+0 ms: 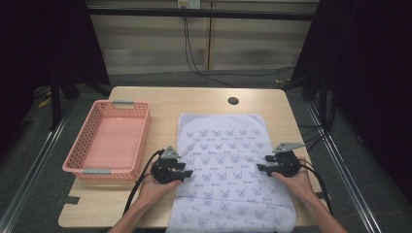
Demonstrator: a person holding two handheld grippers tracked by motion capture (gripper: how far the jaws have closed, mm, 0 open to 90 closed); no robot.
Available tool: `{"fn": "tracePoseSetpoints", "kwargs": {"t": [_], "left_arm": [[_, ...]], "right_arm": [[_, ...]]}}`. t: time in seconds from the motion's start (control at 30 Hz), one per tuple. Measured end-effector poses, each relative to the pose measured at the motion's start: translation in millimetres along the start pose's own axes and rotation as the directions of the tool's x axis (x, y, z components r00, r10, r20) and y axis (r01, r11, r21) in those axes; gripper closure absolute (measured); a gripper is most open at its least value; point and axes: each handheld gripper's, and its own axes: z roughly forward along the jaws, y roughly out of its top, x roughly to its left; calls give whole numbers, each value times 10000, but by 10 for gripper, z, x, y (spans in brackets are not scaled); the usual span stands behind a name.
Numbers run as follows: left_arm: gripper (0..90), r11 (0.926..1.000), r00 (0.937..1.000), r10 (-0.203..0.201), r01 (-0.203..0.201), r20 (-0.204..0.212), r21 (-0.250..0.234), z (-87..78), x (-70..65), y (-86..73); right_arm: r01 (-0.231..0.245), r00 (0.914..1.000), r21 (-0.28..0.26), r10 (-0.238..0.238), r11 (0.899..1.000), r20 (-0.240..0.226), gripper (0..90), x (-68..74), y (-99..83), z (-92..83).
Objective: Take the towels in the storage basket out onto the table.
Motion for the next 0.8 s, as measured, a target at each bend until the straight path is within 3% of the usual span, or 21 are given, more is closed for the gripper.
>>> {"fn": "tracePoseSetpoints", "kwargs": {"t": [0.07,0.17,0.2,0.23,0.33,0.5,0.63,0.67,0.73,0.8], "left_arm": [[571,10000,9999,72,-71,93,-18,26,19,5],[726,9999,9998,100,-99,143,-12,13,52,-5],[726,9995,9994,311,-312,131,74,-7,72,-22],[811,9993,9990,371,-373,256,65,-11,82,-27],[856,9993,9983,312,-323,501,210,-30,72,-41],[865,9967,9936,554,-609,989,529,-111,-92,-119],[865,9956,9924,532,-612,1109,708,-200,-180,-199],[865,9954,9923,363,-464,1181,834,-248,-241,-244],[864,9921,9913,663,-777,1136,986,-312,-327,-297],[864,9924,9906,534,-666,1257,1031,-342,-363,-330]], "right_arm": [[-25,9999,-13,25,10000,137,531,-7,-2,-4],[49,9998,6,-49,10000,215,594,0,-23,-28],[-24,9997,78,22,10000,261,648,-1,-35,-52],[51,9999,101,-52,9999,95,721,9,-68,-88],[147,9998,224,-144,9996,-151,801,111,-154,-186],[-47,9988,395,66,9992,-487,807,277,-320,-359],[140,9966,491,-100,9987,-816,803,364,-390,-436],[44,9965,592,6,9982,-833,804,378,-397,-452],[64,9949,632,0,9980,-1008,804,419,-418,-473],[72,9937,633,0,9980,-1119,804,447,-431,-485]]}}
